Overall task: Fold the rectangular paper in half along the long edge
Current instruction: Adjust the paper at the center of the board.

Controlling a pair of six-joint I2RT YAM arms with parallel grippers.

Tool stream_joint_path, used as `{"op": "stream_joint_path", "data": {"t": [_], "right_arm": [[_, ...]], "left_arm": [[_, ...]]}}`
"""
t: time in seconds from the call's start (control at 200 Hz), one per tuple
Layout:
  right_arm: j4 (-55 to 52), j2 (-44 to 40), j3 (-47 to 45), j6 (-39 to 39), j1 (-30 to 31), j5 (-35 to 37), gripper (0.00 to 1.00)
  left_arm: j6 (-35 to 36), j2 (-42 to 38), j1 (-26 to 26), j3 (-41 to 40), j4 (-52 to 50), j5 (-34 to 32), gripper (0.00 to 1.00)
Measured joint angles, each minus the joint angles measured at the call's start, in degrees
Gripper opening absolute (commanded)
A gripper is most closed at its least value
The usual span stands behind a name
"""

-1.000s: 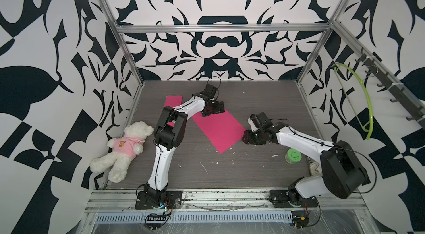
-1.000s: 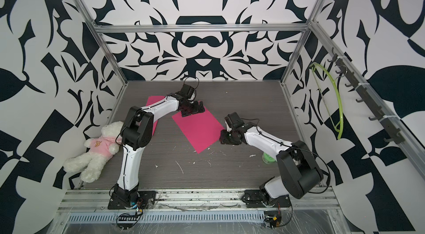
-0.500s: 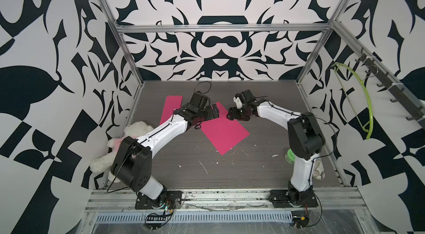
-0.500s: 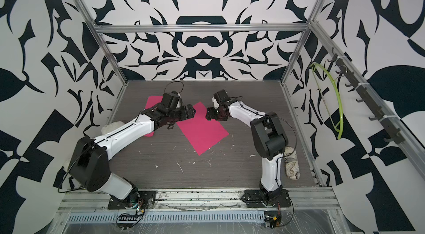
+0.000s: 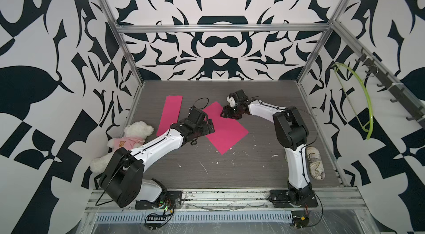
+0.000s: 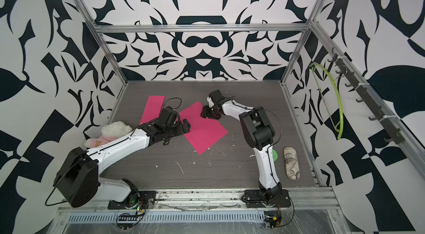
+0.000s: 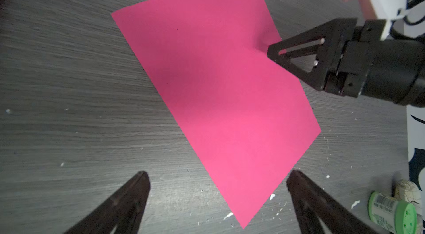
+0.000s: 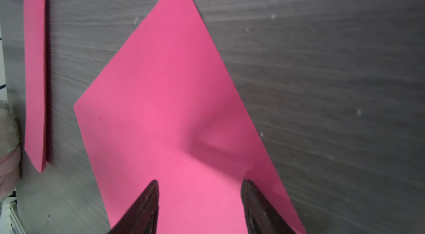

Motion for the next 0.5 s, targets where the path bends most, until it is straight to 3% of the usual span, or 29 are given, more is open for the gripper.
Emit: {"op": "stream_joint_path", "data": {"t": [0.5], "right_arm": [[8.6,-22.1,-32.0,8.2,0.2,4.4,0.49]], "left_arm": [[-0.7,5.8,0.0,1.1,0.2,2.0,0.99]]}}
